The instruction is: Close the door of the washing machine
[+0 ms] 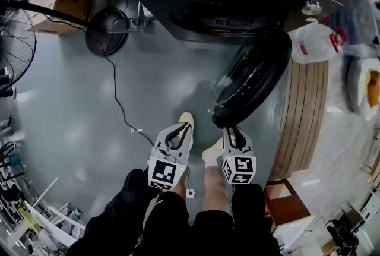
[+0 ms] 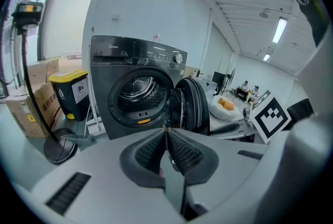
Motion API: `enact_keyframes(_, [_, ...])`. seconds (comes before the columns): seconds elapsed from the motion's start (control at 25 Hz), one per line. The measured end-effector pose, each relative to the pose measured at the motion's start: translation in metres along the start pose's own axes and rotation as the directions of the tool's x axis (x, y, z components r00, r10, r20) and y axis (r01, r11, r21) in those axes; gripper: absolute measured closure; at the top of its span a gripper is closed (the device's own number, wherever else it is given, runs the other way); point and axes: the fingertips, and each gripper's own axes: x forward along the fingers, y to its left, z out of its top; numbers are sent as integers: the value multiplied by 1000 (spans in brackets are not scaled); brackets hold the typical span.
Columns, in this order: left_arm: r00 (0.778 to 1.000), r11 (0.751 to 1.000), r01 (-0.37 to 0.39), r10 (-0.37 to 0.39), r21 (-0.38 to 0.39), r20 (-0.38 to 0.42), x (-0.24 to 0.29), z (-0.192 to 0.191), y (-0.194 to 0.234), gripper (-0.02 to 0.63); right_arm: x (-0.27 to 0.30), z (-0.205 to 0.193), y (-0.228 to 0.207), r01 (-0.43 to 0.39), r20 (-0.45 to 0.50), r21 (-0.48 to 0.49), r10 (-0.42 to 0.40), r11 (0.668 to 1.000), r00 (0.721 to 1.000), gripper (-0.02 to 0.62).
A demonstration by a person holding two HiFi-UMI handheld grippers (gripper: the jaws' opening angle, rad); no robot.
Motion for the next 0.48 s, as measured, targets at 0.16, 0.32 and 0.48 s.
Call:
enact_keyframes(0.16, [1000,1000,-10,10,-4,1,-4,3,16,571,14,9,15,-17,-11,20,17,1000,1000,482])
enact_keyframes(0.32, [1000,1000,-22,22,-10,-1,-4,6,35,571,29,18,28,-13,-18,85,14,996,1000,485])
enact_keyframes(0.48, [999,999,-36,36,-25,1,-5,12,51,571,42,29,40,-18,-15,103,20,995,1000,483])
